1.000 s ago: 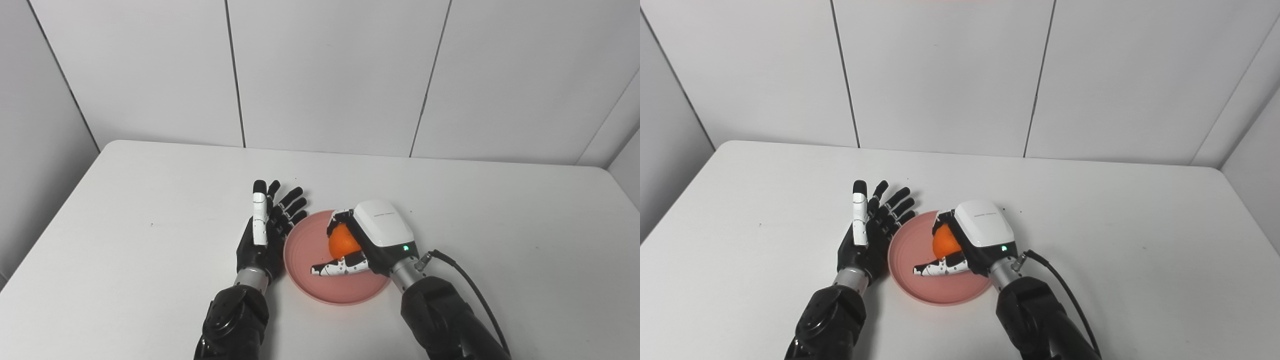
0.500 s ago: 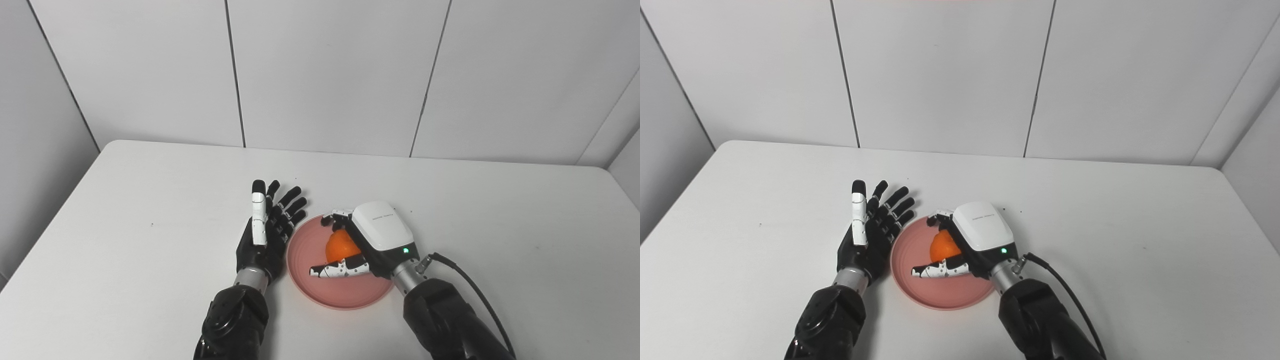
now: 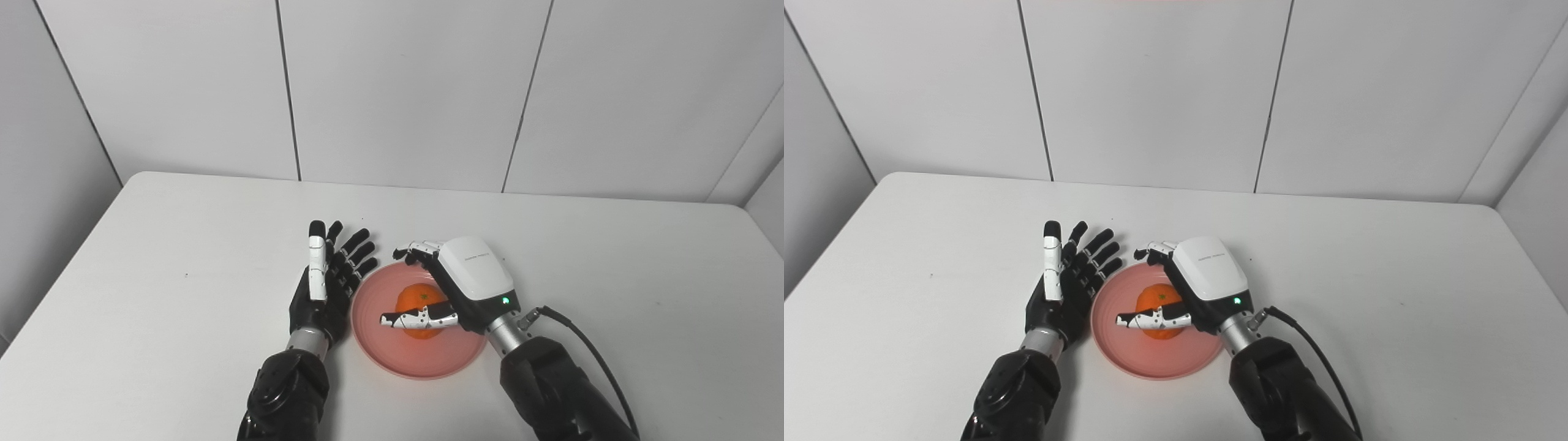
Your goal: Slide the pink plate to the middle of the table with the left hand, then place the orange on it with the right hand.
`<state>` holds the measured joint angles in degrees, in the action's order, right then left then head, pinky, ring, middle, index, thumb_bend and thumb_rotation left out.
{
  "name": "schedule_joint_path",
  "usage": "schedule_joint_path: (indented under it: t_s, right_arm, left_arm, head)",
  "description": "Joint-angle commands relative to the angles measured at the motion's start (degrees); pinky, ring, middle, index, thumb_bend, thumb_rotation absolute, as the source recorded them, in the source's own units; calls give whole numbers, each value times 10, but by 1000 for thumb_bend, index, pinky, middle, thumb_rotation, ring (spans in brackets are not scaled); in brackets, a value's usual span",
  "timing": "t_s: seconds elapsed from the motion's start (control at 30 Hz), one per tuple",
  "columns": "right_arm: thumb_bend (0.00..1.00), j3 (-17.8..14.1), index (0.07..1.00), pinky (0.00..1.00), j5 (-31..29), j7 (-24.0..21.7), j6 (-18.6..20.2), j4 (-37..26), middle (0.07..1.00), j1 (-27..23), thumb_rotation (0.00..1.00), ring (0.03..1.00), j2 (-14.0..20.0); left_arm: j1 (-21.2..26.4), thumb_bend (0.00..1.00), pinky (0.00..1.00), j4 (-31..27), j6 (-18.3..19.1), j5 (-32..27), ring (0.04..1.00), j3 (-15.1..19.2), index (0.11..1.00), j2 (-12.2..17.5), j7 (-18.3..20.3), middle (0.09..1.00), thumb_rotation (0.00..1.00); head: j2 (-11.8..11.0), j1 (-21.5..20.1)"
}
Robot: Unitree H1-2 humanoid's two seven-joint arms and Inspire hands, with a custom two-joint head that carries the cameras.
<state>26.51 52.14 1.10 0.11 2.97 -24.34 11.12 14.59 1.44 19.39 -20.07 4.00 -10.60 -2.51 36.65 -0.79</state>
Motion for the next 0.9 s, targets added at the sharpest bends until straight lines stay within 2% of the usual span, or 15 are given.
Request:
schedule_joint_path:
  t_s: [0.0, 0.13, 0.23, 0.33, 0.43, 0.53, 0.57, 0.6, 0.7, 0.73, 0.8, 0.87]
  right_arm:
    - [860, -18, 676, 504, -9, 22, -18, -30, 656, -25, 739, 582, -6]
    - [830, -50, 672, 517, -32, 29, -14, -51, 657, -28, 764, 596, -17]
    - [798, -74, 689, 581, -54, 29, -12, -62, 683, -28, 834, 648, -22]
    - [791, -113, 698, 609, -101, 46, -19, -58, 701, -24, 875, 673, -31]
    - [795, -150, 695, 555, -157, 71, -35, -42, 698, -11, 924, 656, -50]
    - [786, -171, 732, 609, -205, 70, -38, -37, 748, 8, 982, 712, -63]
    - [785, -185, 735, 614, -246, 70, -46, -32, 751, 17, 984, 716, -73]
    - [743, -194, 742, 654, -274, 71, -53, -28, 768, 23, 936, 745, -80]
    - [708, -229, 746, 671, -362, 73, -62, -10, 770, 42, 918, 746, -112]
    - [704, -237, 776, 707, -380, 71, -61, -5, 793, 46, 962, 766, -119]
    - [707, -248, 795, 736, -405, 65, -57, -1, 809, 52, 987, 781, -127]
    - [736, -271, 834, 808, -453, 64, -45, 10, 832, 62, 998, 813, -142]
  left_arm:
    - [-12, 851, 863, 18, 24, 7, 864, -3, 982, -5, -6, 862, 920]
    - [-12, 866, 854, 19, 23, 14, 851, -5, 983, -4, -9, 855, 923]
    - [-12, 891, 868, 21, 18, 21, 844, -4, 966, -5, -13, 847, 908]
    - [-10, 895, 873, 23, 6, 33, 847, -5, 951, -3, -13, 853, 900]
    - [-9, 892, 898, 26, -18, 59, 845, -12, 924, 2, -16, 841, 895]
    - [-8, 896, 948, 35, -49, 75, 852, -12, 910, 5, -11, 853, 882]
    - [-8, 897, 952, 41, -69, 86, 853, -15, 909, 9, -9, 854, 881]
    - [-8, 890, 986, 45, -82, 94, 871, -17, 917, 11, -7, 880, 893]
    - [-7, 869, 998, 66, -143, 119, 897, -26, 930, 25, 1, 909, 894]
    - [-6, 867, 999, 73, -160, 128, 907, -29, 932, 29, 1, 922, 892]
    - [-5, 866, 999, 84, -184, 147, 912, -34, 934, 36, -2, 929, 896]
    - [-1, 829, 972, 113, -245, 220, 925, -56, 941, 61, -23, 938, 907]
  head:
    - [0, 0]
    - [1, -1]
    - [1, 0]
    - [1, 0]
    - [1, 0]
    - [2, 0]
    - [2, 0]
    - [2, 0]
    - [3, -1]
    - [3, -1]
    - [4, -1]
    - [5, -2]
